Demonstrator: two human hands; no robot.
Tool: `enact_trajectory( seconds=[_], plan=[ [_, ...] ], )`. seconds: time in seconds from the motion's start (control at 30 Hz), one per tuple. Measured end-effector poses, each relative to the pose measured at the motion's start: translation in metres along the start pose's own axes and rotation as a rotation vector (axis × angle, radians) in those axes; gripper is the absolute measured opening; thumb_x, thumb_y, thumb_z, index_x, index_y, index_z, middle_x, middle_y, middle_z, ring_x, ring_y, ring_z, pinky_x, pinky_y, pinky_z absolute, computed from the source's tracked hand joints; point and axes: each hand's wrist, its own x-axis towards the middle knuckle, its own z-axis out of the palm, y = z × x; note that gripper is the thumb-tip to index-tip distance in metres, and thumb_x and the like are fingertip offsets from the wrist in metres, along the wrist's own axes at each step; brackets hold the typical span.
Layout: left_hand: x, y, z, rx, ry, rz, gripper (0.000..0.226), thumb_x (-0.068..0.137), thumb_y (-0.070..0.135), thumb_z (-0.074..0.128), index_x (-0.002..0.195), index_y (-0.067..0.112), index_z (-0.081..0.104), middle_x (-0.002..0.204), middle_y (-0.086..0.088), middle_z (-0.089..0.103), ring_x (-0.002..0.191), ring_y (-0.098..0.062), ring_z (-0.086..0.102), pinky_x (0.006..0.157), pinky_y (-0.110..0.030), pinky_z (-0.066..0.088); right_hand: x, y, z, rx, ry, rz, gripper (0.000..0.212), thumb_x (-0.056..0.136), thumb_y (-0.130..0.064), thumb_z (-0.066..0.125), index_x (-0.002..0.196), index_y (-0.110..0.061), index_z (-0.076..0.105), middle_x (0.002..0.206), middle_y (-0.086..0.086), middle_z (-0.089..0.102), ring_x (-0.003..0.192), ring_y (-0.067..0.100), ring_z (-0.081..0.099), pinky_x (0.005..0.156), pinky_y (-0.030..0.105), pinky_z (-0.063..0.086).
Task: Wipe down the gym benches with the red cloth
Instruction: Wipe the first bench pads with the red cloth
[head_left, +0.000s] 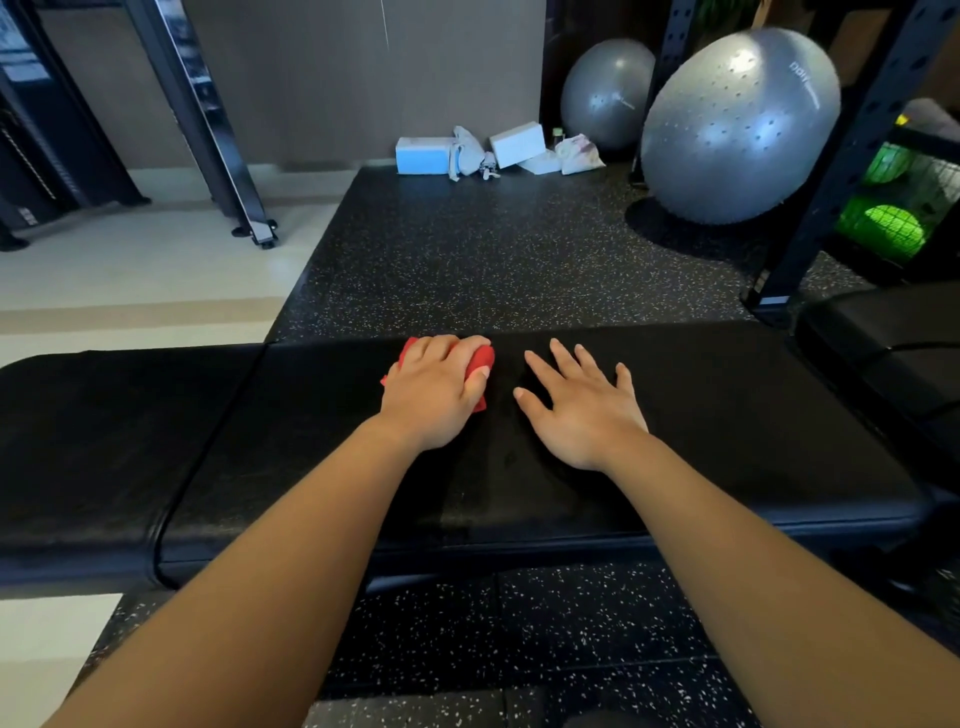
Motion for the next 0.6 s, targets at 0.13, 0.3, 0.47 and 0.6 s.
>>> enact_trajectory(
  seconds=[0.13, 0.3, 0.47, 0.6],
  plan=[
    [0.012, 0.004, -0.002, -0.007, -0.033, -0.025, 0.046, 0.099, 0.044, 0.03, 0.144, 0.035, 0.029, 0.147, 0.003, 0.032, 0.138, -0.02, 0.022, 0.11, -0.046, 0.023, 0.003, 0.001, 0.0, 0.003, 0.004, -0.001, 0.06, 0.096, -0.06, 0.015, 0.151, -0.039, 0.005, 0.16, -0.007, -0.008, 0.146, 0.016, -0.011, 0.116, 0.052, -0.006],
    [0.029, 0.008, -0.005, -0.012, -0.072, -0.066, 0.046, 0.1, 0.044, 0.029, 0.144, 0.035, 0.027, 0.15, 0.001, 0.029, 0.14, -0.024, 0.017, 0.111, -0.048, 0.02, 0.006, 0.001, 0.001, -0.001, 0.011, 0.001, 0.06, 0.096, -0.06, 0.016, 0.151, -0.039, 0.006, 0.16, -0.008, -0.007, 0.146, 0.016, -0.01, 0.115, 0.052, -0.005],
    [0.028, 0.011, -0.008, -0.008, -0.104, -0.092, 0.048, 0.1, 0.043, 0.029, 0.146, 0.034, 0.023, 0.151, -0.002, 0.027, 0.14, -0.027, 0.017, 0.112, -0.048, 0.02, 0.004, 0.0, 0.0, 0.005, 0.006, 0.001, 0.06, 0.096, -0.059, 0.017, 0.151, -0.038, 0.006, 0.16, -0.007, -0.006, 0.147, 0.016, -0.009, 0.115, 0.052, -0.006],
    [0.002, 0.012, -0.012, -0.027, -0.136, -0.06, 0.049, 0.1, 0.043, 0.029, 0.147, 0.034, 0.022, 0.151, -0.002, 0.027, 0.14, -0.026, 0.018, 0.115, -0.046, 0.018, -0.007, 0.002, -0.003, 0.032, 0.009, -0.044, 0.057, 0.099, -0.053, 0.019, 0.152, -0.034, 0.01, 0.16, -0.007, -0.003, 0.147, 0.016, -0.007, 0.116, 0.048, -0.006]
  ],
)
